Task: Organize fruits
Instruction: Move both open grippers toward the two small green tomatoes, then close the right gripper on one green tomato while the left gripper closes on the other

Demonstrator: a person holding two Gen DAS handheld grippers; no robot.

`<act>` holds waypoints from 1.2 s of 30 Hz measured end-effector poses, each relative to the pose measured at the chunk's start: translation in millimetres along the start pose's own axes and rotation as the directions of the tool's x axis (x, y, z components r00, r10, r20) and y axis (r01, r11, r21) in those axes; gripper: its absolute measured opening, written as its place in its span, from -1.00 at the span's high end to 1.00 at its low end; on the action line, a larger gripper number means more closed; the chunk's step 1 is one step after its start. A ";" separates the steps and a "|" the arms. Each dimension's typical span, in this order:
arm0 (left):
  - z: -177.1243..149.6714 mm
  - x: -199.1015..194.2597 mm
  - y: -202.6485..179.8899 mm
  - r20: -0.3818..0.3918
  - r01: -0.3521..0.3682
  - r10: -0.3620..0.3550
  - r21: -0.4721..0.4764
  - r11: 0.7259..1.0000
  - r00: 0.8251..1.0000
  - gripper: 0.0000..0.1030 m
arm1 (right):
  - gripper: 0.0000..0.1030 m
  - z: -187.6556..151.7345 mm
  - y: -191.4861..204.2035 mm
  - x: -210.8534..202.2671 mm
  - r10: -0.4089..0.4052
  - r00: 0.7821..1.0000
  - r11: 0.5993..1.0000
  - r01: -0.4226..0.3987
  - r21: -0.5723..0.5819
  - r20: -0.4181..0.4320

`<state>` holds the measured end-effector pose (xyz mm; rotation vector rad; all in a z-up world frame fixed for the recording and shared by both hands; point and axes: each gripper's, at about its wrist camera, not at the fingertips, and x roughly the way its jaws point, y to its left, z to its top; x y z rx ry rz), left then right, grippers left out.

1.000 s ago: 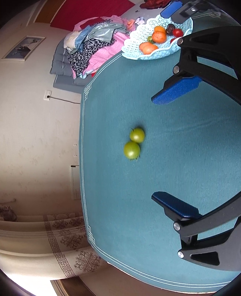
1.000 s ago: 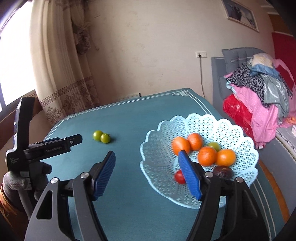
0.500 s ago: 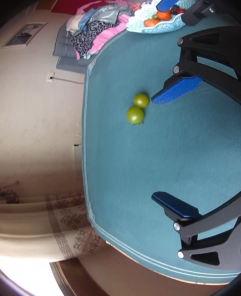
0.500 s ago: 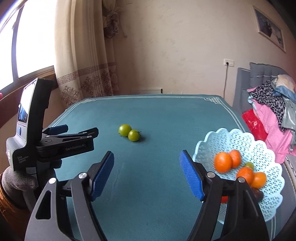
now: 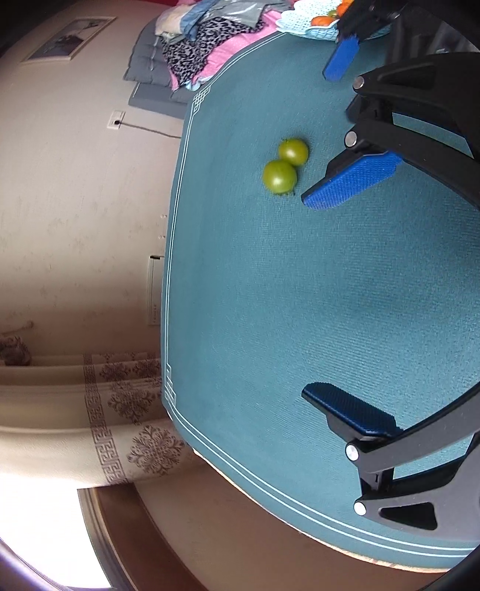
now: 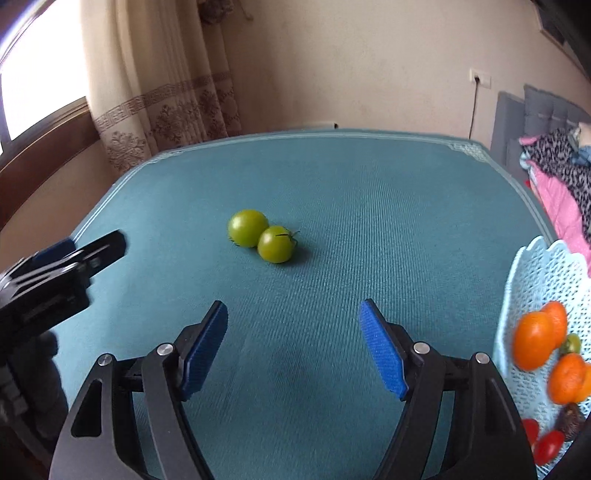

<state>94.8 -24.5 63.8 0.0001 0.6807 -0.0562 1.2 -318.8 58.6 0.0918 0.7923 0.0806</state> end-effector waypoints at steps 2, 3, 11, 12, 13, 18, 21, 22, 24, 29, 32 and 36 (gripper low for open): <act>-2.0 1.9 4.2 -0.008 0.001 -0.001 -0.017 1.000 1.000 -0.87 | -0.42 4.5 -2.7 12.4 0.002 1.000 1.000 -0.002 0.019 -0.021; -2.2 3.6 6.7 -0.015 0.000 0.000 -0.025 1.000 1.000 -0.87 | -0.42 6.0 -3.3 16.4 0.003 1.000 1.000 -0.003 0.023 -0.026; -4.3 8.5 11.6 -0.035 0.008 -0.010 -0.052 0.999 0.999 -0.87 | -0.28 24.9 8.3 43.8 0.006 1.000 1.000 -0.006 -0.007 -0.026; -4.2 9.5 12.5 -0.038 0.008 -0.010 -0.055 0.998 0.999 -0.87 | -0.25 27.0 9.3 46.4 0.009 1.000 1.000 -0.009 -0.009 -0.027; -4.5 10.3 12.9 -0.041 0.009 -0.011 -0.057 0.998 0.999 -0.87 | -0.18 29.5 10.6 48.9 0.011 1.000 1.000 -0.011 -0.012 -0.028; -3.6 17.7 17.1 -0.058 0.007 -0.011 -0.063 0.998 0.998 -0.87 | 0.02 37.9 11.7 58.6 0.015 0.999 1.000 -0.016 -0.016 -0.036; -4.4 20.5 17.5 -0.062 0.008 -0.011 -0.060 0.998 0.998 -0.87 | 0.24 40.7 12.2 64.6 0.025 0.999 1.000 -0.026 -0.011 -0.044; -5.1 21.0 17.3 -0.063 0.009 -0.012 -0.056 0.998 0.998 -0.87 | 0.31 40.8 12.6 65.8 0.026 0.999 1.000 -0.027 -0.012 -0.046; -5.8 22.7 16.3 -0.064 0.007 -0.010 -0.048 0.999 0.998 -0.87 | 0.36 41.1 14.7 65.3 0.040 0.998 0.999 -0.041 -0.024 -0.046; -8.1 25.3 9.4 -0.064 0.004 -0.006 -0.024 1.000 0.998 -0.87 | 0.40 36.4 15.7 53.1 0.045 0.999 0.998 -0.045 -0.033 -0.021; -8.9 25.7 3.1 -0.058 0.003 -0.003 0.001 1.000 0.998 -0.87 | 0.40 34.3 13.9 43.2 0.027 1.000 0.999 -0.027 -0.035 0.002; -9.3 27.0 -9.4 -0.063 0.018 -0.016 0.032 0.999 0.998 -0.87 | 0.40 30.1 6.9 27.4 0.000 1.000 1.000 0.001 -0.019 0.027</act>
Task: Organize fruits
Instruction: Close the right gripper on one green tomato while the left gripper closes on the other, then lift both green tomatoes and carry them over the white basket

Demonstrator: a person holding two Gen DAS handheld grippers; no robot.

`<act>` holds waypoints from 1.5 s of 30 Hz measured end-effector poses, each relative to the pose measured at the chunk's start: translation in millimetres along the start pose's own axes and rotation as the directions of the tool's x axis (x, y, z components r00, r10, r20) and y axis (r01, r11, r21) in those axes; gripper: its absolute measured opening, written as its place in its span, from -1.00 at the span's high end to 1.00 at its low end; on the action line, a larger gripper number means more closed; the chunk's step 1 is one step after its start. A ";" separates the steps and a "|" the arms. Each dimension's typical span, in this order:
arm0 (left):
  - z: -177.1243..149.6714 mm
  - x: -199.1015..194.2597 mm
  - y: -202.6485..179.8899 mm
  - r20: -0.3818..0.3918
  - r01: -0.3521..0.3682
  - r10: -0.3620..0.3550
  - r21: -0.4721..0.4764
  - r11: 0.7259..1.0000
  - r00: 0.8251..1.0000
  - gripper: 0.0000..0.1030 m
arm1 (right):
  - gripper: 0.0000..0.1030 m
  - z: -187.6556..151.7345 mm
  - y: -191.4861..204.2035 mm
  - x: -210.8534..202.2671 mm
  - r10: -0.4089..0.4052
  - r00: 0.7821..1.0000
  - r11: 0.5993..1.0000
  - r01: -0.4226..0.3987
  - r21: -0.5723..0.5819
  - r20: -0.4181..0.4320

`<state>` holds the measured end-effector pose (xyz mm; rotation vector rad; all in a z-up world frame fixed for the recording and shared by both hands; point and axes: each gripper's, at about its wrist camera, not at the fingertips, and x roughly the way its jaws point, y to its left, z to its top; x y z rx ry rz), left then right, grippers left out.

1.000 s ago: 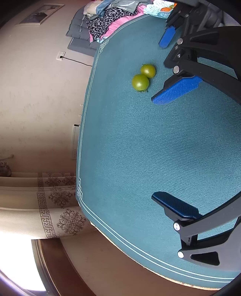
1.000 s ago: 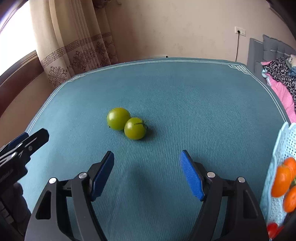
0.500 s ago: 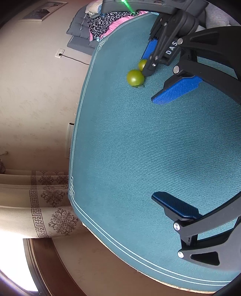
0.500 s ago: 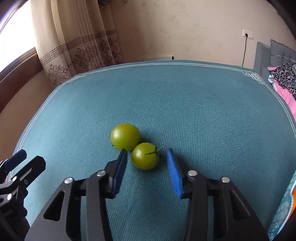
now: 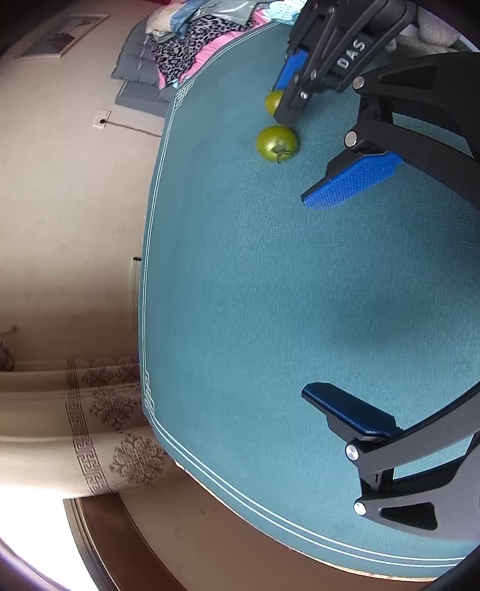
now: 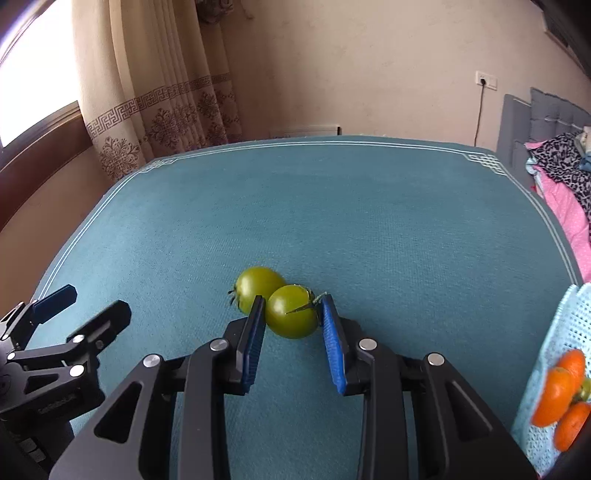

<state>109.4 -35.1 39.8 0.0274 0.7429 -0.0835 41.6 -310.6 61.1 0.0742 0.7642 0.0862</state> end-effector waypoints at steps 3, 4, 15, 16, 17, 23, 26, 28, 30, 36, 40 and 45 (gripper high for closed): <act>-0.8 -0.8 -10.8 -0.001 0.021 -0.021 0.028 0.999 1.000 -0.87 | 0.40 -0.9 -5.1 -12.9 -0.027 0.999 1.000 0.027 0.006 0.031; -1.7 -1.8 -15.4 -0.001 0.030 -0.030 0.041 0.999 1.000 -0.87 | 0.40 -0.8 -6.5 -18.4 -0.034 0.998 0.999 0.034 0.007 0.047; -5.5 -2.5 -63.5 -0.023 0.135 -0.133 0.148 0.980 0.991 -0.86 | 0.40 0.2 -23.2 -62.7 -0.034 0.990 0.998 0.026 0.056 0.138; -5.0 -2.1 -67.7 -0.024 0.144 -0.142 0.154 0.977 0.990 -0.85 | 0.40 -0.5 -25.1 -65.3 -0.034 0.989 0.998 0.025 0.060 0.141; -4.2 -1.2 -70.8 -0.024 0.153 -0.151 0.159 0.975 0.988 -0.84 | 0.40 -0.8 -26.8 -68.0 -0.033 0.989 0.998 0.024 0.065 0.145; 5.7 11.6 -89.0 -0.059 0.215 -0.208 0.165 0.962 0.976 -0.65 | 0.40 -3.6 -37.0 -80.5 -0.040 0.986 0.995 0.025 0.094 0.162; 10.1 22.1 -96.5 -0.081 0.238 -0.227 0.166 0.957 0.970 -0.54 | 0.40 -5.2 -42.9 -85.3 -0.045 0.985 0.994 0.027 0.109 0.169; 12.2 27.7 -98.8 -0.089 0.245 -0.233 0.167 0.955 0.968 -0.42 | 0.40 -5.6 -44.1 -86.2 -0.047 0.984 0.993 0.028 0.115 0.170; 14.1 33.1 -101.3 -0.094 0.250 -0.237 0.169 0.953 0.967 -0.38 | 0.40 -6.7 -46.5 -87.7 -0.049 0.984 0.992 0.028 0.121 0.172; 13.9 50.3 -102.3 -0.140 0.278 -0.258 0.149 0.949 0.956 -0.08 | 0.40 -10.5 -54.6 -91.0 -0.051 0.983 0.989 0.026 0.143 0.178; 11.2 51.3 -100.5 -0.138 0.312 -0.294 0.141 0.940 0.946 0.18 | 0.40 -12.8 -55.6 -91.8 -0.056 0.983 0.987 0.029 0.156 0.177; 6.9 47.7 -100.8 -0.126 0.323 -0.306 0.156 0.933 0.944 0.34 | 0.40 -15.4 -57.2 -94.7 -0.068 0.982 0.985 0.038 0.169 0.177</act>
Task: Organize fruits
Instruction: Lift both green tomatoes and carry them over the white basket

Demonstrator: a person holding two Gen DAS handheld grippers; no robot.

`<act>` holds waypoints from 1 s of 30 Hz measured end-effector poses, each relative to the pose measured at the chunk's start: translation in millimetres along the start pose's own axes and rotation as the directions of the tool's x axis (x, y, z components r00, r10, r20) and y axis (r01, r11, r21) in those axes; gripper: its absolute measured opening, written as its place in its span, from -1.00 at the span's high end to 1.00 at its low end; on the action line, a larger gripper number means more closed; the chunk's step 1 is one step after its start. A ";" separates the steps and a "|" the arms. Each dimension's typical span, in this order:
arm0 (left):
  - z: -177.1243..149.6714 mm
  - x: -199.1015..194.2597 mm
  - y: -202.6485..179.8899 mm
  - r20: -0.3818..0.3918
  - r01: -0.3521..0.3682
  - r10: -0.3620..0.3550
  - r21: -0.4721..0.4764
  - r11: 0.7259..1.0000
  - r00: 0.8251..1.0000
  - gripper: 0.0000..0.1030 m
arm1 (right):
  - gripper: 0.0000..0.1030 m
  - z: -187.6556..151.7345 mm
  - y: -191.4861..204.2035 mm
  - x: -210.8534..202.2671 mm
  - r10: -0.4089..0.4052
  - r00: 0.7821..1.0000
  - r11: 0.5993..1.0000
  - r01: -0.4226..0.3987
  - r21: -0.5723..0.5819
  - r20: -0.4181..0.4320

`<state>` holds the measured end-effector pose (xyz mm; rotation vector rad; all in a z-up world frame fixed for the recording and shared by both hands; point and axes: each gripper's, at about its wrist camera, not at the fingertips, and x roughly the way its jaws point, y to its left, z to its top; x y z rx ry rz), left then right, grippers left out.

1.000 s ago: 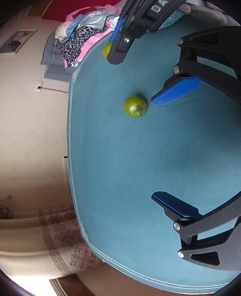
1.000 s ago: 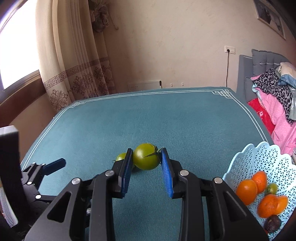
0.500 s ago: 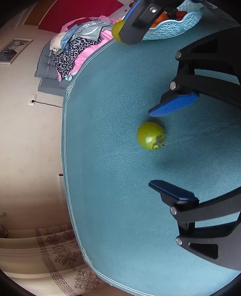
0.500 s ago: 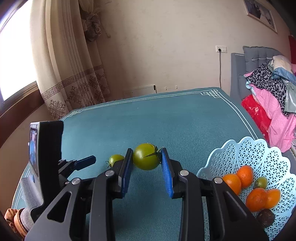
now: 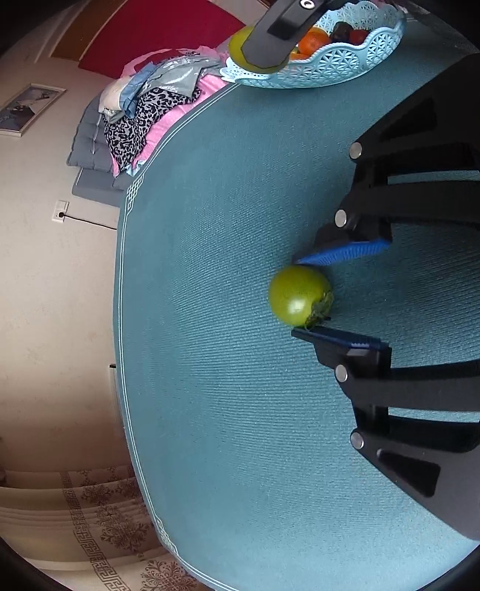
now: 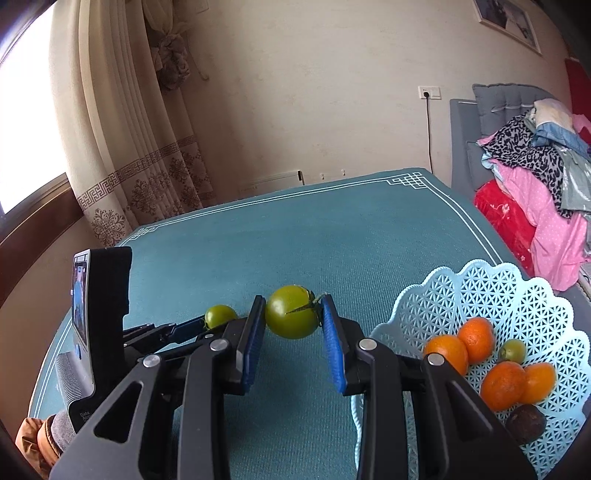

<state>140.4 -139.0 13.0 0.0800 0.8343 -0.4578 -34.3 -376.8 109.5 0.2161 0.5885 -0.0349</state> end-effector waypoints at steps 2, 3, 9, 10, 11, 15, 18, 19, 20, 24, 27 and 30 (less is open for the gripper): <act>-0.7 -0.6 0.6 0.000 0.005 -0.005 -0.008 1.000 1.000 0.34 | 0.40 -0.5 -2.3 -2.5 -0.005 1.000 1.000 0.005 0.007 0.003; -0.9 -1.1 2.1 0.000 0.006 -0.006 -0.014 1.000 1.000 0.34 | 0.40 -0.6 -3.1 -3.9 -0.009 1.000 1.000 0.009 0.010 0.005; -3.2 -8.7 3.5 0.011 0.000 0.000 -0.023 1.000 1.000 0.34 | 0.40 -4.7 -8.3 -11.2 -0.025 1.000 1.000 0.025 0.019 0.007; -3.7 -10.7 3.4 0.014 0.001 -0.001 -0.024 1.000 1.000 0.34 | 0.40 -5.7 -11.4 -12.8 -0.026 1.000 0.999 0.026 0.022 0.007; -3.7 -12.4 3.2 0.016 0.001 -0.001 -0.025 1.000 1.000 0.34 | 0.40 -5.7 -12.2 -14.2 -0.029 1.000 0.999 0.029 0.025 0.009; -3.5 -20.8 1.6 0.034 -0.005 0.005 -0.012 1.000 0.999 0.34 | 0.40 -7.0 -20.0 -22.8 -0.049 0.999 0.998 0.048 0.045 0.018; -4.8 -27.1 -3.1 0.040 0.001 0.000 -0.004 1.000 0.999 0.34 | 0.40 -9.6 -26.9 -27.7 -0.063 0.998 0.996 0.062 0.060 0.022; -5.2 -28.8 -4.8 0.042 0.002 -0.002 -0.001 1.000 0.999 0.34 | 0.40 -11.0 -30.2 -29.7 -0.071 0.997 0.995 0.069 0.068 0.022; -5.8 -31.0 -6.4 0.046 0.002 -0.002 0.005 1.000 0.999 0.34 | 0.40 -12.5 -32.9 -31.6 -0.077 0.997 0.994 0.075 0.075 0.021; -8.8 -38.5 -11.7 0.055 0.003 -0.004 0.016 1.000 0.998 0.34 | 0.40 -18.6 -44.9 -36.3 -0.100 0.995 0.991 0.098 0.096 0.009; -8.9 -42.8 -15.8 0.060 0.006 -0.007 0.020 1.000 0.998 0.34 | 0.39 -23.1 -55.2 -38.6 -0.115 0.993 0.987 0.114 0.115 -0.004; -10.1 -47.6 -20.1 0.065 0.010 -0.011 0.027 1.000 0.998 0.34 | 0.39 -29.1 -64.0 -43.1 -0.130 0.991 0.983 0.131 0.129 -0.012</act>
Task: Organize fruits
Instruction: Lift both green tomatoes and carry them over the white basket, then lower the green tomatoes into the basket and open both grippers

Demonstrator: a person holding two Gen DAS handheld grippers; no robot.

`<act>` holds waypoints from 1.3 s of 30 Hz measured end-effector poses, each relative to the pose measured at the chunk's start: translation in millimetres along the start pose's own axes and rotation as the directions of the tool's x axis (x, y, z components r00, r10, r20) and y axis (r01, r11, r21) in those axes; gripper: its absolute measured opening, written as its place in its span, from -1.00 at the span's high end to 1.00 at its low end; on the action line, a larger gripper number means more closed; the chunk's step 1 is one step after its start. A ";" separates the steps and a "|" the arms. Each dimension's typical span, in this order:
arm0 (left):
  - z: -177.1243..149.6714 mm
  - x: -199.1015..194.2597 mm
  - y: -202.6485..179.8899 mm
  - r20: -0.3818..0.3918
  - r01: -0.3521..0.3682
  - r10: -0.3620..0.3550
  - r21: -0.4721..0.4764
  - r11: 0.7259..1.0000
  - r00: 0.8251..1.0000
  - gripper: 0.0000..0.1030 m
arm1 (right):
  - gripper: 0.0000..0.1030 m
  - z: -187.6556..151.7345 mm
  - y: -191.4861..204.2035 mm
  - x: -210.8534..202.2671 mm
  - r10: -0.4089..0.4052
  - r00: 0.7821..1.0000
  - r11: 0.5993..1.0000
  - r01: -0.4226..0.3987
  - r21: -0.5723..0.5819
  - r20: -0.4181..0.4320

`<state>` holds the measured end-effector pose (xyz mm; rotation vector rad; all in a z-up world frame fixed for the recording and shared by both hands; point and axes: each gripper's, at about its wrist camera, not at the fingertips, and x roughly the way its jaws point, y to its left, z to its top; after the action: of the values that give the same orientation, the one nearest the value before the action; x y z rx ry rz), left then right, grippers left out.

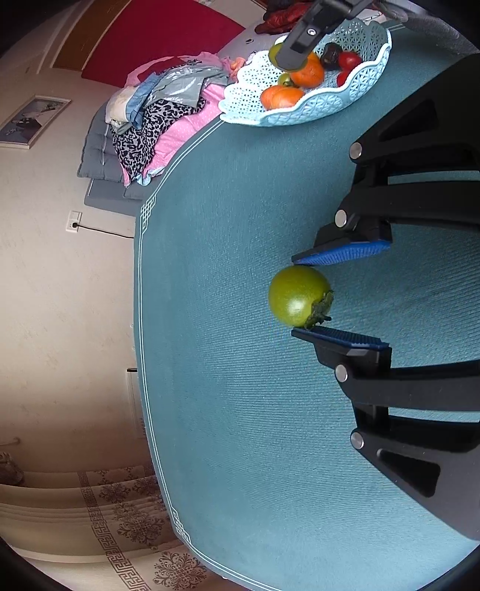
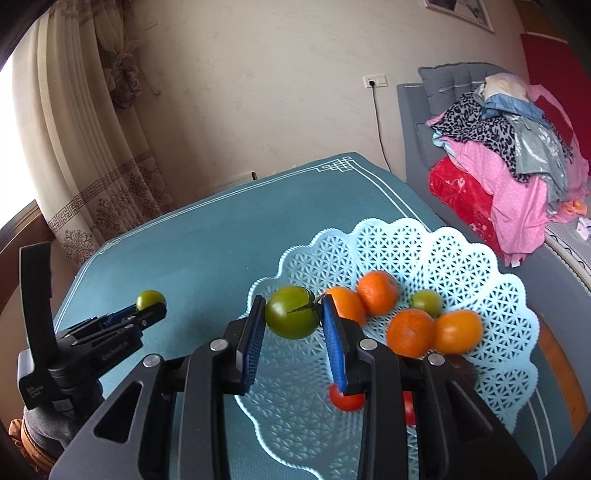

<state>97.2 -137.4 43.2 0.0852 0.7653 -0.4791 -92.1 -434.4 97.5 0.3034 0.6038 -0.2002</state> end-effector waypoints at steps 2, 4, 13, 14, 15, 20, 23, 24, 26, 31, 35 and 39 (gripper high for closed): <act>-1.0 -2.9 -2.8 0.003 0.001 -0.001 0.003 1.000 1.000 0.34 | 0.39 -1.9 -4.9 -1.9 -0.009 1.000 1.000 0.009 0.006 -0.001; -1.0 -5.7 -3.8 0.006 0.004 -0.004 0.005 1.000 1.000 0.34 | 0.38 -2.1 -11.4 -4.5 -0.016 1.000 1.000 0.016 0.017 -0.001; 1.3 -25.1 -25.7 0.031 0.019 -0.019 0.026 0.999 0.999 0.34 | 0.36 -9.1 -38.4 -19.7 -0.045 0.999 0.997 0.044 0.069 0.020; 2.1 -28.6 -28.8 0.035 0.024 -0.025 0.028 0.999 0.999 0.34 | 0.35 -10.4 -41.3 -22.1 -0.049 0.999 0.996 0.047 0.071 0.022; 2.9 -30.8 -32.1 0.039 0.026 -0.028 0.030 0.999 0.999 0.34 | 0.34 -10.9 -43.4 -23.1 -0.052 0.998 0.996 0.051 0.073 0.024; 5.4 -44.0 -53.6 0.054 0.064 -0.067 0.053 0.997 0.996 0.34 | 0.19 -16.6 -57.1 -31.9 -0.063 0.997 0.994 0.059 0.094 0.035; 5.4 -50.7 -71.8 0.060 0.085 -0.090 0.081 0.993 0.994 0.34 | 0.18 -18.3 -63.1 -35.8 -0.065 0.997 0.993 0.061 0.100 0.040; 4.9 -53.3 -78.3 0.062 0.095 -0.101 0.093 0.991 0.993 0.34 | 0.18 -18.6 -64.5 -37.0 -0.067 0.997 0.993 0.062 0.100 0.044; 4.5 -56.8 -88.7 0.063 0.110 -0.117 0.108 0.988 0.991 0.34 | 0.17 -18.9 -65.8 -39.1 -0.073 0.996 0.993 0.068 0.093 0.052; 4.7 -61.0 -110.4 0.054 0.146 -0.156 0.148 0.978 0.986 0.34 | 0.17 -20.0 -73.3 -42.4 -0.081 0.995 0.992 0.075 0.100 0.060; 1.9 -61.0 -125.5 0.043 0.168 -0.178 0.177 0.970 0.983 0.34 | 0.17 -20.2 -77.2 -44.1 -0.082 0.995 0.992 0.075 0.102 0.061; -3.1 -59.1 -139.8 0.029 0.176 -0.185 0.204 0.963 0.982 0.17 | 0.04 -19.8 -80.1 -46.6 -0.083 0.994 0.991 0.076 0.106 0.067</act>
<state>-3.8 -238.2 94.9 0.1927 0.6791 -0.7298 -161.9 -498.3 91.5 0.3710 0.5360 -0.3187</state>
